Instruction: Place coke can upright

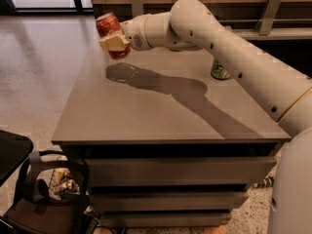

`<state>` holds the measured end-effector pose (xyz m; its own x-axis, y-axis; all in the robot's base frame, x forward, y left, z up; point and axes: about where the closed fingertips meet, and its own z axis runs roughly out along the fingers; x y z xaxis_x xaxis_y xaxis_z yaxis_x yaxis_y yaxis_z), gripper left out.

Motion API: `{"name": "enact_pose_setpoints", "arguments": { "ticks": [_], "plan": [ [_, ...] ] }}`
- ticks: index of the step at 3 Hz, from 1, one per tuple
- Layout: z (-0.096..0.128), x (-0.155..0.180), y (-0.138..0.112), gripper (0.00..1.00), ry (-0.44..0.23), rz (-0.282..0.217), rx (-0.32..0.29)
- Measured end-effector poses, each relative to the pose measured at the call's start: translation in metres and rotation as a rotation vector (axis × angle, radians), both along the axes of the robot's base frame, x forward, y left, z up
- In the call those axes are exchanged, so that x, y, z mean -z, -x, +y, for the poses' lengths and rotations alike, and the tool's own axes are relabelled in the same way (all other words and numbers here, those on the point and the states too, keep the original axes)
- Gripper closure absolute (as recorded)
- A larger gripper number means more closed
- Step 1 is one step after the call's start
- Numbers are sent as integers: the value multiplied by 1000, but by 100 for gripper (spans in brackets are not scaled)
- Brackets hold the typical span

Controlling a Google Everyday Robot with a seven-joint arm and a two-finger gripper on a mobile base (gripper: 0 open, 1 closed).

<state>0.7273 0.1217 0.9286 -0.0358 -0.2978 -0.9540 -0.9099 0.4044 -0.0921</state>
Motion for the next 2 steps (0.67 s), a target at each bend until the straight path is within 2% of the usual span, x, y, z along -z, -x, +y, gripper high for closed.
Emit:
{"name": "enact_pose_setpoints", "arguments": {
  "ticks": [1,2],
  "plan": [
    [2,14,-3,100,-30,14,-3],
    [-7,38,-8,100,-89,53,21]
  ]
}}
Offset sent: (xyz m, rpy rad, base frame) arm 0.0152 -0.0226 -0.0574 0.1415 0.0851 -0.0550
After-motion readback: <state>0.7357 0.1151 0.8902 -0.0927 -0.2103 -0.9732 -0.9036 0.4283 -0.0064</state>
